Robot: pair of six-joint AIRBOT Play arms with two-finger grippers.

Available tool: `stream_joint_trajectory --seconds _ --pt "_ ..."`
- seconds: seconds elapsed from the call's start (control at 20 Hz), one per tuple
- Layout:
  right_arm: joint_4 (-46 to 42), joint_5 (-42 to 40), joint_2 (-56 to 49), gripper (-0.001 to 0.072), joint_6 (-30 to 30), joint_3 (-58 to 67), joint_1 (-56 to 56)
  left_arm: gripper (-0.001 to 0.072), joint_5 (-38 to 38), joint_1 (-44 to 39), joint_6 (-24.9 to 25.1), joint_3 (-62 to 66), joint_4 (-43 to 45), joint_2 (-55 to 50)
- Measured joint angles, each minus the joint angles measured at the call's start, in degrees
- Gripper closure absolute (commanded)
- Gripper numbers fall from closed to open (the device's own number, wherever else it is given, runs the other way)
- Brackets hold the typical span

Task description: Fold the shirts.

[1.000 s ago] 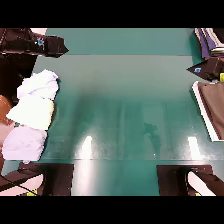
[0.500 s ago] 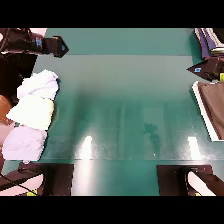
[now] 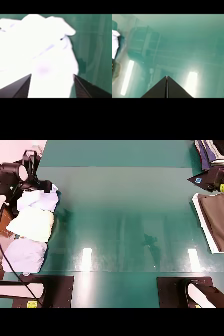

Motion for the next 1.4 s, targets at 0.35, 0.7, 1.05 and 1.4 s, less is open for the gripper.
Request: stream_joint_trajectory --seconds 0.35,0.7,1.05,1.4 --pt "-0.02 -1.68 0.00 0.0693 0.00 0.00 0.00 0.0682 3.21 3.61 -1.31 -0.50 -0.24 -4.48" --pt "2.45 -3.02 0.00 0.0693 0.02 0.76 0.00 0.0683 1.42 3.96 -1.44 3.32 -0.94 2.99" --pt "4.02 -4.55 -0.11 0.0693 -1.01 12.57 0.26 0.0684 -7.65 -1.62 5.62 21.49 -8.33 21.70" --pt "4.24 -5.25 -0.11 0.0694 -3.15 23.52 0.26 0.0682 -17.49 -25.51 6.25 25.81 -10.64 24.28"
